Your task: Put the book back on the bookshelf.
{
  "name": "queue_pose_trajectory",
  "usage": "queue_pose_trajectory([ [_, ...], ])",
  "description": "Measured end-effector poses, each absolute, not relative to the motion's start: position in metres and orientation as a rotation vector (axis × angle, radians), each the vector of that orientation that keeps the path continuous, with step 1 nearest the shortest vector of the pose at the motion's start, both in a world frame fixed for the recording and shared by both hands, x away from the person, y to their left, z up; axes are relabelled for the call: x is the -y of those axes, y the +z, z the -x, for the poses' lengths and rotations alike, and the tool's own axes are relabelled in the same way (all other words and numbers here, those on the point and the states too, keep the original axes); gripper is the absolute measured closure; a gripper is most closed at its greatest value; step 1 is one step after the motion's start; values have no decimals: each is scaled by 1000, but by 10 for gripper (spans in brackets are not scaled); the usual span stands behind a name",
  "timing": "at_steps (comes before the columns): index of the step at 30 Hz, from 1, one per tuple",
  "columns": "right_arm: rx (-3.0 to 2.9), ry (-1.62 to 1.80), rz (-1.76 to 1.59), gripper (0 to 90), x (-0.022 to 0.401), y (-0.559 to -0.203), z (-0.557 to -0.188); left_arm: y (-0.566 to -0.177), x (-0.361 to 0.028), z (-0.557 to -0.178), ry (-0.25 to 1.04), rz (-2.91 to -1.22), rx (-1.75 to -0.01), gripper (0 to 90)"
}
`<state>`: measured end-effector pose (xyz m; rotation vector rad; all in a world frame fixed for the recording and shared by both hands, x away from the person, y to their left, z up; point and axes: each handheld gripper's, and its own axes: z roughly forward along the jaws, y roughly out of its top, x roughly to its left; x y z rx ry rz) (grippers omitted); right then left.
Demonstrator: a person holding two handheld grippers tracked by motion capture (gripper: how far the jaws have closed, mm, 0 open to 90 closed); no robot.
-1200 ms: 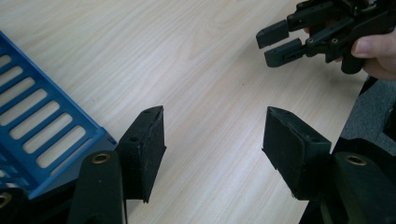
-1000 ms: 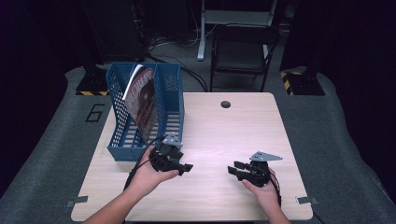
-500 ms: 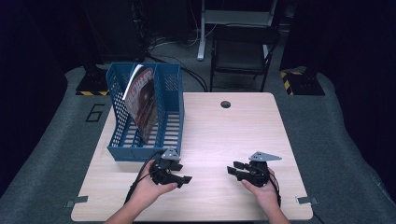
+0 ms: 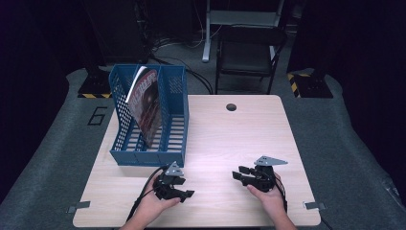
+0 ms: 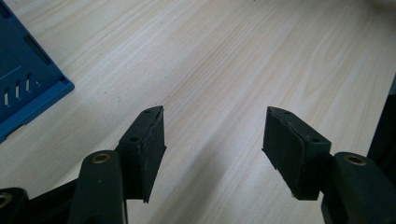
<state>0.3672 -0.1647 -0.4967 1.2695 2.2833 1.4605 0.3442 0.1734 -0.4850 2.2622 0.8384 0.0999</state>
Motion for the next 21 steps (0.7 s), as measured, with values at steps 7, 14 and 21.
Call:
queue_pose_trajectory([
  [7, -2283, 1460, -1269, 558, 165, -497, -368, -497, -177, -343, 136, -2257, -849, 388],
  [14, -2306, 1442, -1247, 558, 162, -498, -368, -506, -174, -343, 161, -2272, -829, 388],
  [21, -2333, 1410, -1216, 558, 158, -500, -367, -512, -175, -343, 191, -2269, -842, 388],
])
